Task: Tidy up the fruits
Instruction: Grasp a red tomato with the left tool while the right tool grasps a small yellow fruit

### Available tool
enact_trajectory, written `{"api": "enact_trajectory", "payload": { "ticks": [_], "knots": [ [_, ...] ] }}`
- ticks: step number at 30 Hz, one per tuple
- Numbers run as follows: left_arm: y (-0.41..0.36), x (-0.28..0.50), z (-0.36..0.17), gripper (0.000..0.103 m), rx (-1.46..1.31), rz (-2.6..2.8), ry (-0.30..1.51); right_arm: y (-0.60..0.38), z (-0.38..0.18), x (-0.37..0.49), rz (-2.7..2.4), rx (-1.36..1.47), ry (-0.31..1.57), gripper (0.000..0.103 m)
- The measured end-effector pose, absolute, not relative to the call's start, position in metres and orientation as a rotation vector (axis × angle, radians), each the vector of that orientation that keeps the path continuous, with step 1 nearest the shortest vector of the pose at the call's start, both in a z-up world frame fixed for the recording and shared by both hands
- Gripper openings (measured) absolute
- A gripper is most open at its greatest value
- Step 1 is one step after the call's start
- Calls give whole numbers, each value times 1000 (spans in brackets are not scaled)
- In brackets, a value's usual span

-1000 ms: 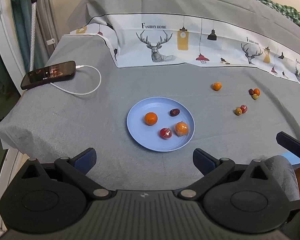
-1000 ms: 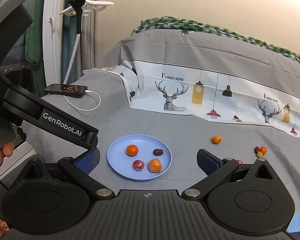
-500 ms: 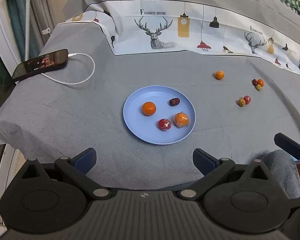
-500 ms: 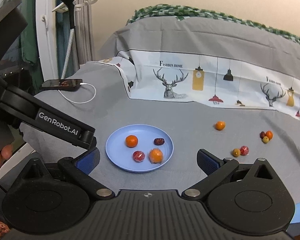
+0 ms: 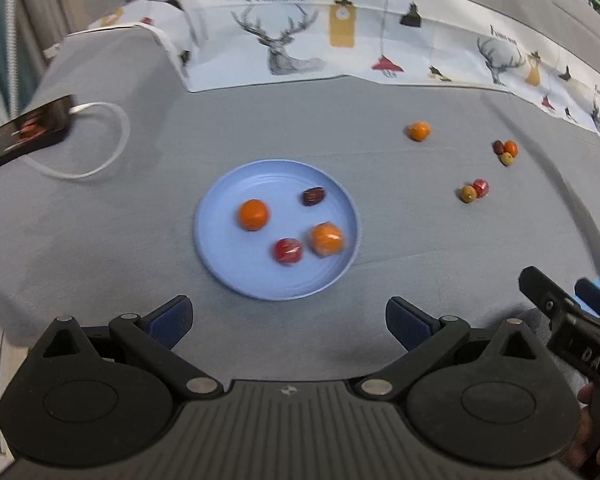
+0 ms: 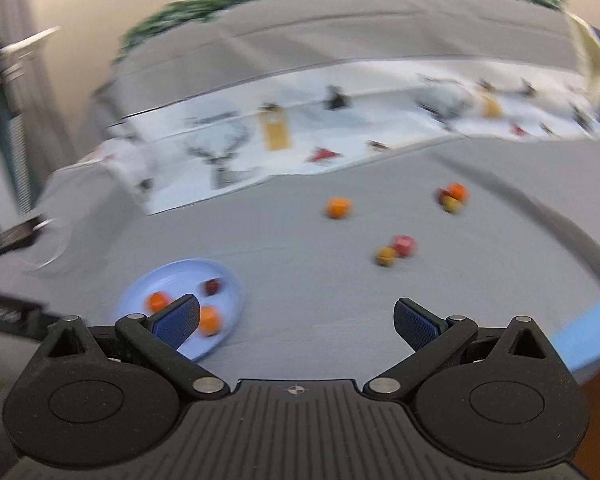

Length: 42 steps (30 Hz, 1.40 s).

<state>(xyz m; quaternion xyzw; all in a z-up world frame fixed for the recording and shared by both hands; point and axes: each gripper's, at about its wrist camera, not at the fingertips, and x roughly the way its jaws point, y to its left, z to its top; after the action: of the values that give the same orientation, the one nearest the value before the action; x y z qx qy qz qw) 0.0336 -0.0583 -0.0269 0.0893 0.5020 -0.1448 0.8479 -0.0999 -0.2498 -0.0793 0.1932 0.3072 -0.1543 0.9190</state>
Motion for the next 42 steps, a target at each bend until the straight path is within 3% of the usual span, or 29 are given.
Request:
{"api": "enact_trajectory", "payload": {
  "ticks": [12, 24, 30, 39, 40, 42],
  "knots": [
    [-198, 91, -53, 103, 321, -518, 1025, -392, -126, -52, -616, 453, 659, 102],
    [-378, 161, -163, 103, 549, -758, 1062, -515, -225, 81, -654, 423, 775, 102],
    [-404, 188, -203, 103, 562, -760, 1119, -526, -266, 119, -640, 367, 810, 102],
    [-417, 197, -225, 103, 605, -763, 1139, -518, -276, 138, -618, 243, 707, 102],
    [-418, 196, -224, 102, 613, -755, 1141, -518, -276, 137, -616, 246, 707, 102],
    [-422, 189, -216, 86, 635, -772, 1106, -519, -274, 138, -614, 245, 714, 102]
  ]
}}
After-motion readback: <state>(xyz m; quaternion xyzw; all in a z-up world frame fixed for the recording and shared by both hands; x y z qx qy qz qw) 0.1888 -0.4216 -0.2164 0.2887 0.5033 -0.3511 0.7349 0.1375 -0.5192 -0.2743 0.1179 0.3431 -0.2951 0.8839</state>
